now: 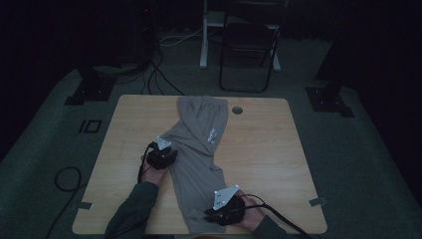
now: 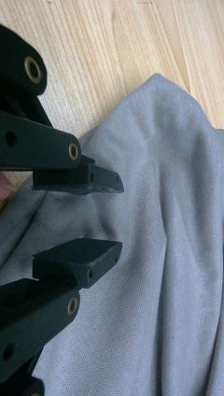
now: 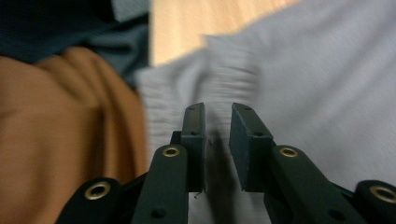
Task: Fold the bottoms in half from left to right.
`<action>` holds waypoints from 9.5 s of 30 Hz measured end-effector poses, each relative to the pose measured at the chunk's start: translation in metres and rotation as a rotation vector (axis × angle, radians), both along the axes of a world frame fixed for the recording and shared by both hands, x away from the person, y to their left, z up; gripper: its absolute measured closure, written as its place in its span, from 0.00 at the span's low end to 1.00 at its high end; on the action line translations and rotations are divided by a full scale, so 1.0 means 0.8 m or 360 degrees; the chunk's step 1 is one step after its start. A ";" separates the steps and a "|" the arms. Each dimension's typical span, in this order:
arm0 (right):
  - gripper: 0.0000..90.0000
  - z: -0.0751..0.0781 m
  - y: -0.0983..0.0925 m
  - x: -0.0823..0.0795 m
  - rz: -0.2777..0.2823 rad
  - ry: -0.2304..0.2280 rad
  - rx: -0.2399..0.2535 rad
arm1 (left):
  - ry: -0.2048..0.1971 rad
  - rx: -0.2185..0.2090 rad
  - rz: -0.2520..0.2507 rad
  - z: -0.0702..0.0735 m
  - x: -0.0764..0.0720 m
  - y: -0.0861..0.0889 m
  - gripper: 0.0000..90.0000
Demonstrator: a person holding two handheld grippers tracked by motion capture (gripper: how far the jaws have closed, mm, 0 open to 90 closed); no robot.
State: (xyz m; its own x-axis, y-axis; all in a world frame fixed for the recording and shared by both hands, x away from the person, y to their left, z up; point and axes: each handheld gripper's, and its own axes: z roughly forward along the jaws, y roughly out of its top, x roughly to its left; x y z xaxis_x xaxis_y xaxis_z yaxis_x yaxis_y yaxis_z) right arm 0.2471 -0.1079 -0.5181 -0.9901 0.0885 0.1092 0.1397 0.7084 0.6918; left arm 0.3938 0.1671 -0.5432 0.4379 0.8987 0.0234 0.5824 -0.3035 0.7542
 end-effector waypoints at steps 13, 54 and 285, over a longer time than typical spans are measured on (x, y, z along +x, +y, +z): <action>0.87 -0.024 -0.004 0.053 -0.0340 -0.0140 -0.0025 | 0.0001 -0.0007 0.0003 0.000 0.000 0.000 0.72; 0.74 -0.019 -0.037 0.056 -0.0596 -0.0156 0.0077 | 0.0070 -0.0031 -0.0377 0.015 -0.103 -0.051 0.58; 0.67 -0.006 0.084 0.311 -0.1070 -0.0306 -0.0083 | 0.0058 -0.0056 -0.0558 -0.001 -0.053 -0.087 0.87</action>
